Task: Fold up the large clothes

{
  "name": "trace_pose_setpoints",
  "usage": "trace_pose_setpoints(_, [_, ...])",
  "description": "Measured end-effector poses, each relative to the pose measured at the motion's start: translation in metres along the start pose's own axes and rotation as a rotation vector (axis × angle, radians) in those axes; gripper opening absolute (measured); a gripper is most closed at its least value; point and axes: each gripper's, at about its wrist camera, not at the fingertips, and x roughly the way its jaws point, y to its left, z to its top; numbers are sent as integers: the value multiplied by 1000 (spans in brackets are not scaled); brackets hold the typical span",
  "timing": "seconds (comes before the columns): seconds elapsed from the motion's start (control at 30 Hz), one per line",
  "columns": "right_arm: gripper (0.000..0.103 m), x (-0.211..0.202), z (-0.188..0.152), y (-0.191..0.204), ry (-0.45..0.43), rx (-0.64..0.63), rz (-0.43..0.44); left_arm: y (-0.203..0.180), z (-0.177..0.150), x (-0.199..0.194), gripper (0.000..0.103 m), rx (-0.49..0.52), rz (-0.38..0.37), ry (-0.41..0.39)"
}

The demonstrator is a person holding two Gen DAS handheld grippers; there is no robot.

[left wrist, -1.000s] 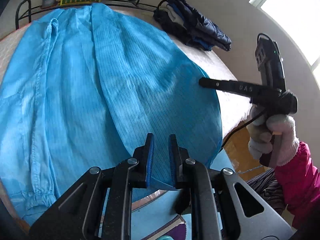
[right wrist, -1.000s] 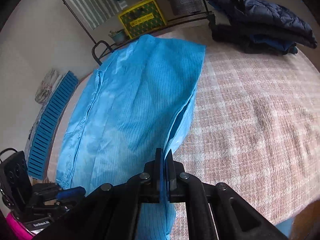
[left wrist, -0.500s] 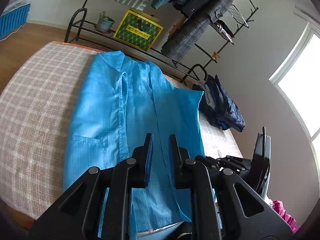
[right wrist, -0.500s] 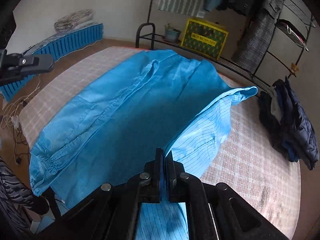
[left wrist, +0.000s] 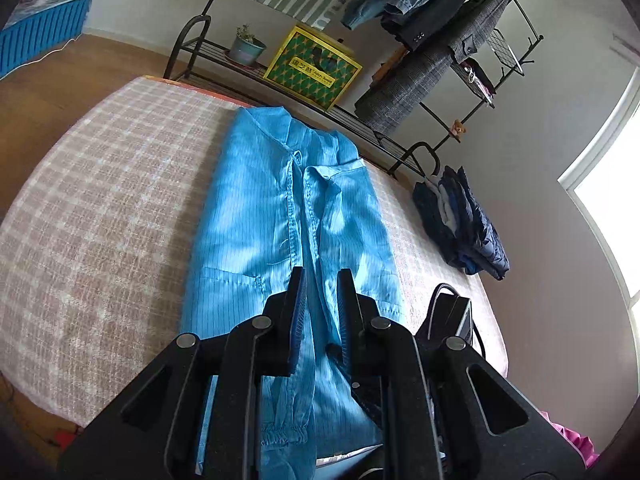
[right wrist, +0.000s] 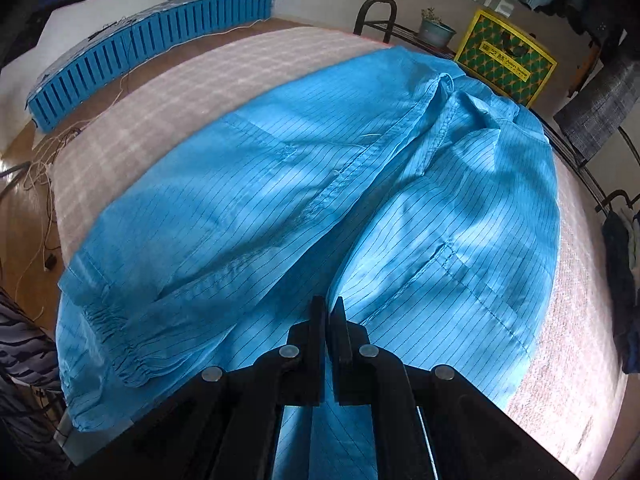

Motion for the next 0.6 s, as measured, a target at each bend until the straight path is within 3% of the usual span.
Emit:
trace_pose_setpoints(0.03, [0,-5,-1,-3,-16,18,14,-1,-1,0,13,6,1,3])
trace_pose_setpoints(0.1, [10,-17,0,-9,-56,47,58,-4,-4,1,13,20,4,12])
trace_pose_setpoints(0.17, [33,-30,-3,-15,-68,77,149,-7,-6,5,13,36,8,28])
trace_pose_setpoints(0.23, [33,-51,-12,-22,-102,114,233,-9,-11,10,14,40,3,53])
trace_pose_setpoints(0.33, [33,-89,-39,-41,-168,192,329,-11,-19,19,25,38,-5,98])
trace_pose_setpoints(0.47, [36,-116,-87,-75,-224,295,261,-16,-32,36,26,44,-20,158])
trace_pose_setpoints(0.53, [49,-115,-115,-95,-212,371,254,-21,-41,45,26,43,-36,197])
trace_pose_setpoints(0.57, [61,-111,-127,-106,-201,419,254,-24,-45,50,26,46,-43,216])
trace_pose_setpoints(0.6, [65,-108,-140,-116,-193,466,260,-27,-50,55,26,51,-47,236])
